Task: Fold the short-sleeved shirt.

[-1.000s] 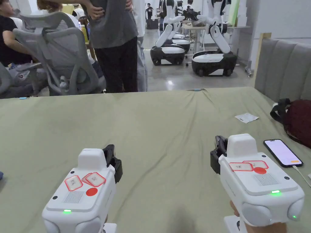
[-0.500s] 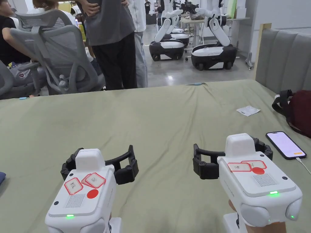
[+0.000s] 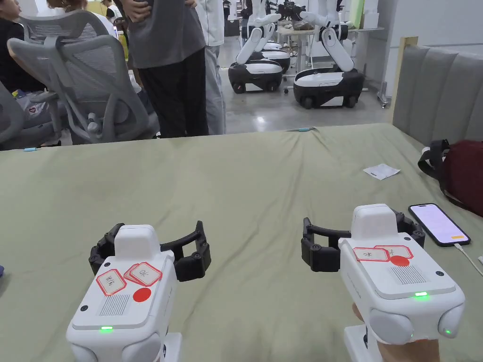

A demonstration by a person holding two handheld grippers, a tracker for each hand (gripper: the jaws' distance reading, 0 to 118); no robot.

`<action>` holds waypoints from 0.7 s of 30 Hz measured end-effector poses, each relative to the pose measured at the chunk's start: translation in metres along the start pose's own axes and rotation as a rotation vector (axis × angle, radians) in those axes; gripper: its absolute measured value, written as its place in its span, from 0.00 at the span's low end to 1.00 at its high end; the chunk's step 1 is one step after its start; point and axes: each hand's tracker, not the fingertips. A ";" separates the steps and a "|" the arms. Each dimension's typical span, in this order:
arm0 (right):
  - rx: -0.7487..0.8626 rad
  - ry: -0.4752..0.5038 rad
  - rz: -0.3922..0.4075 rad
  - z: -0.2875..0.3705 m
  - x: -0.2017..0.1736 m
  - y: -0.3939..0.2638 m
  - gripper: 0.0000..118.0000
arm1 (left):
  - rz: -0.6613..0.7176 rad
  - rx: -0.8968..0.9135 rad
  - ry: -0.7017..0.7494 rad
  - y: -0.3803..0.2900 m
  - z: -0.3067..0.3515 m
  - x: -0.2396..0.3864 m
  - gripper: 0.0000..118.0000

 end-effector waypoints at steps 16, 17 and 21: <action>0.003 0.015 0.018 0.002 -0.004 0.003 1.00 | -0.024 -0.004 0.023 -0.001 0.000 0.004 1.00; 0.003 0.014 0.018 0.002 -0.004 0.003 1.00 | -0.026 -0.003 0.024 -0.001 0.000 0.005 1.00; 0.008 0.012 0.014 0.003 -0.004 0.003 1.00 | -0.022 -0.003 0.027 -0.001 0.001 0.004 1.00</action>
